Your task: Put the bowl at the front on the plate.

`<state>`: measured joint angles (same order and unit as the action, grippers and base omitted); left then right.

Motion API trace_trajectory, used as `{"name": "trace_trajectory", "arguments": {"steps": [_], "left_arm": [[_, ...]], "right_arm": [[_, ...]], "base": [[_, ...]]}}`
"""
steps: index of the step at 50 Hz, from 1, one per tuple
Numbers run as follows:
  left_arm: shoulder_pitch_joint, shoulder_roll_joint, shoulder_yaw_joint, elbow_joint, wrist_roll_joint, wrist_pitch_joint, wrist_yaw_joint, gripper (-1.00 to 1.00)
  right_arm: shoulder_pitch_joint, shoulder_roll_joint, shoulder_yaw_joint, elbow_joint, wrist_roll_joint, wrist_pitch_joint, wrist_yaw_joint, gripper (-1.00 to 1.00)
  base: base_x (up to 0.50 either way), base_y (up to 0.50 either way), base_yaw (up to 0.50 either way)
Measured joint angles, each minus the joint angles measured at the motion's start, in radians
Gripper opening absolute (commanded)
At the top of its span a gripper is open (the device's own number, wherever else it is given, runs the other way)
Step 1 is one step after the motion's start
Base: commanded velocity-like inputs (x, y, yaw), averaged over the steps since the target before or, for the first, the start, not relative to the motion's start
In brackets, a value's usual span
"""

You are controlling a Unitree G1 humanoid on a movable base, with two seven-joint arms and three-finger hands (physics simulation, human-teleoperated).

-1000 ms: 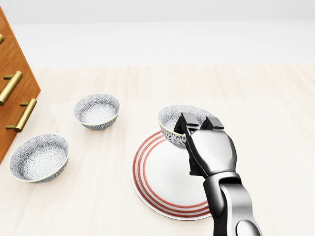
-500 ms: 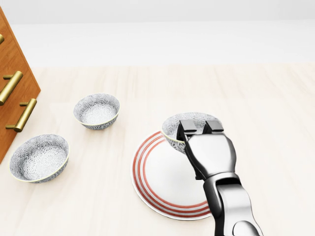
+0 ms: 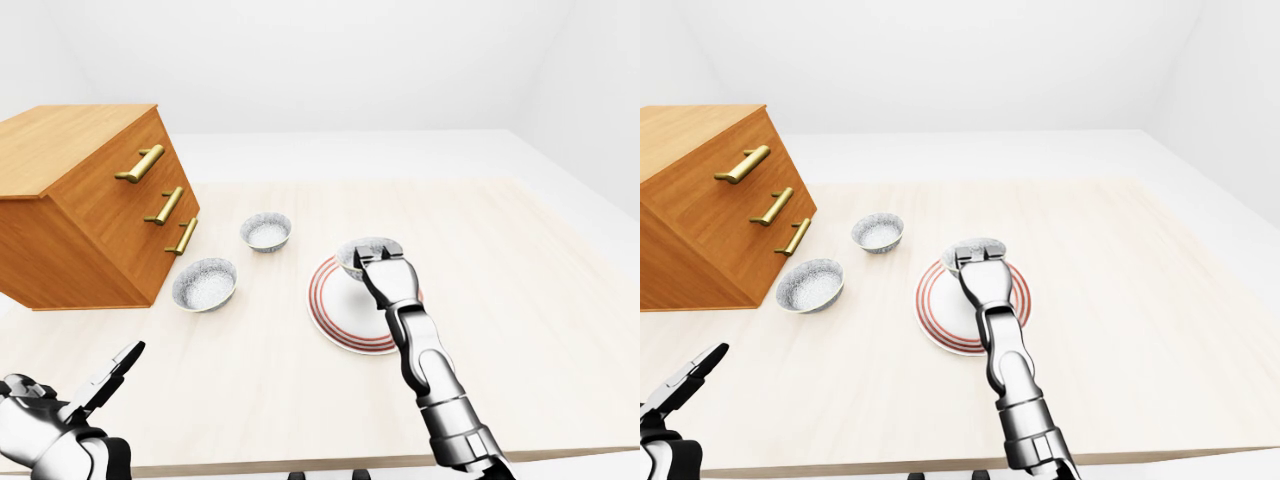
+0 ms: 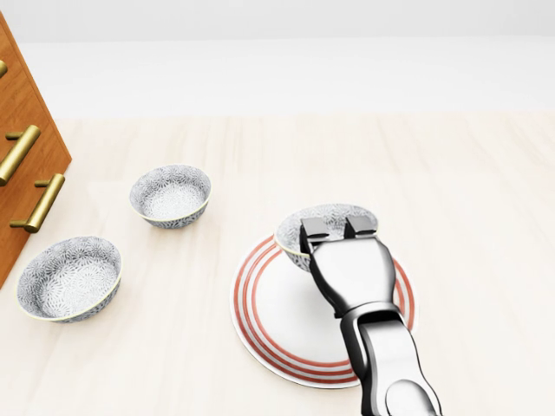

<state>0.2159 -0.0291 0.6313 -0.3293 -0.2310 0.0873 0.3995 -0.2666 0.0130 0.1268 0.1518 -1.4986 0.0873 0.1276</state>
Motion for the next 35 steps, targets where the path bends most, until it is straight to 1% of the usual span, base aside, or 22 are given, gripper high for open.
{"name": "trace_trajectory", "arguments": {"steps": [16,35], "left_arm": [[0.0,0.0,0.001,0.002,-0.001,0.0,-0.002,1.0],[0.0,0.001,-0.001,0.003,0.0,0.0,0.0,1.0]], "right_arm": [[-0.014,0.015,0.02,0.041,0.033,0.0,-0.035,-1.0],[-0.01,0.016,0.024,0.05,0.052,0.0,-0.046,-1.0]], "base": [[0.0,0.0,0.0],[0.0,0.0,0.0]]}}
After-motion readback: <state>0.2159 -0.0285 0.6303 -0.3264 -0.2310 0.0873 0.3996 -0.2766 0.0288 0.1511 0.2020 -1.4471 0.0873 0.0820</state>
